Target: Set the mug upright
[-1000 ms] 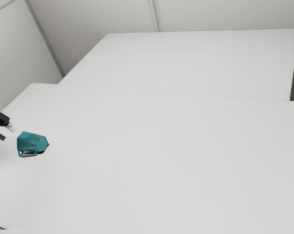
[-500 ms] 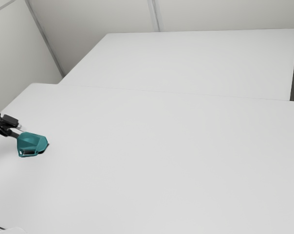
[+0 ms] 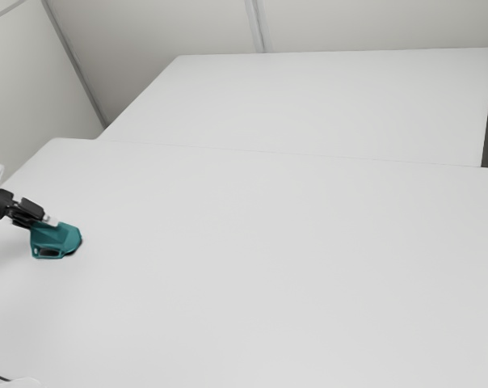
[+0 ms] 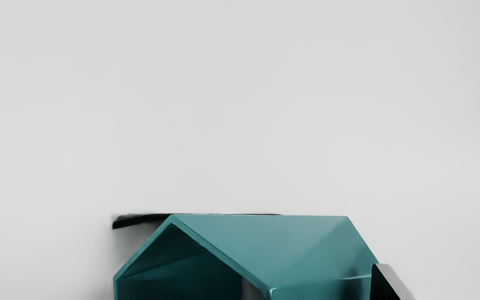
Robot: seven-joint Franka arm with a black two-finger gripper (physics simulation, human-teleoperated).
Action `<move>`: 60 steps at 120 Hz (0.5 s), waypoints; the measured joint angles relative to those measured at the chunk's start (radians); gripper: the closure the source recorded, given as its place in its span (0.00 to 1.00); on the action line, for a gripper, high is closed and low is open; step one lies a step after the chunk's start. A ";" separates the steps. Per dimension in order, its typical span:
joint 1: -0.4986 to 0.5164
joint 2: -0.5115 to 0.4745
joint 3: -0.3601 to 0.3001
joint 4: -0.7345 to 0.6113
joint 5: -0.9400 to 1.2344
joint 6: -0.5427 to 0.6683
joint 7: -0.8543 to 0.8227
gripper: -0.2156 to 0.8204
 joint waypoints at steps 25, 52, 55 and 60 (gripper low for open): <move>-0.023 -0.036 -0.021 0.003 0.000 0.014 0.020 0.86; -0.054 -0.062 -0.032 0.001 0.008 0.026 0.025 0.94; -0.062 -0.069 -0.032 -0.002 0.012 0.029 0.023 0.94; -0.076 -0.089 -0.032 -0.013 0.019 0.035 0.019 0.95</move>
